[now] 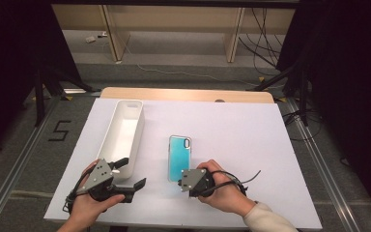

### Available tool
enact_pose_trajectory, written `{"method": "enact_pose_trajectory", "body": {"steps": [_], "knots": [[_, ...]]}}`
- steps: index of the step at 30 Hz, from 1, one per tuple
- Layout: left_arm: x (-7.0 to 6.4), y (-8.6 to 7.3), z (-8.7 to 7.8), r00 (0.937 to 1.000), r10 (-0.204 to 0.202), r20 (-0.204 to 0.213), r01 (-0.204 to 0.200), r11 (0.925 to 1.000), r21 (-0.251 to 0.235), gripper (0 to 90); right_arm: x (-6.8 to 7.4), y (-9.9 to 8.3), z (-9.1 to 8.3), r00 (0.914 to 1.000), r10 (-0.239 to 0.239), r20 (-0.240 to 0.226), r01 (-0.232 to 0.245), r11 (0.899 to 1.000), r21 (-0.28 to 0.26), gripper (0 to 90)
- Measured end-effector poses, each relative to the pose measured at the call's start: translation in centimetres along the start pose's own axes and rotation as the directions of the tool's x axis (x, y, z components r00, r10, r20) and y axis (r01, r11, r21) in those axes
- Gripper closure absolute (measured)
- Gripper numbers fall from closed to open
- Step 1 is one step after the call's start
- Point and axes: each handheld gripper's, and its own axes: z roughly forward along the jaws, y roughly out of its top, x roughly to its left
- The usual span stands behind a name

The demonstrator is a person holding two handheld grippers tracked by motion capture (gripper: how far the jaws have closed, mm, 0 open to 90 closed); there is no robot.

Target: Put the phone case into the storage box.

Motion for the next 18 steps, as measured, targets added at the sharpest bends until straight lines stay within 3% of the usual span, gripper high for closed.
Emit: {"method": "enact_pose_trajectory", "body": {"steps": [6,10,13,18], "knots": [[0.1,0.1,-0.1,1.0000,-0.005,0.001,0.005,1.0000,-0.004,9.9,0.0,-0.2,-0.1,0.9985,0.025,-0.049,-0.028,0.999,-0.047,89.4],[0.0,0.3,0.0,0.9997,-0.022,0.012,0.023,0.9996,-0.014,10.7,-0.3,-0.3,-0.2,0.9982,0.026,-0.053,-0.032,0.995,-0.096,89.4],[-0.2,0.8,0.2,0.9990,-0.041,0.015,0.041,0.9989,-0.020,13.5,-0.4,-0.4,-0.5,0.9967,0.054,-0.061,-0.061,0.989,-0.133,89.4],[-0.4,1.8,0.8,0.9986,-0.051,0.014,0.051,0.9984,-0.021,15.6,-0.4,-0.3,-0.5,0.9970,0.058,-0.052,-0.065,0.987,-0.144,89.5]]}}
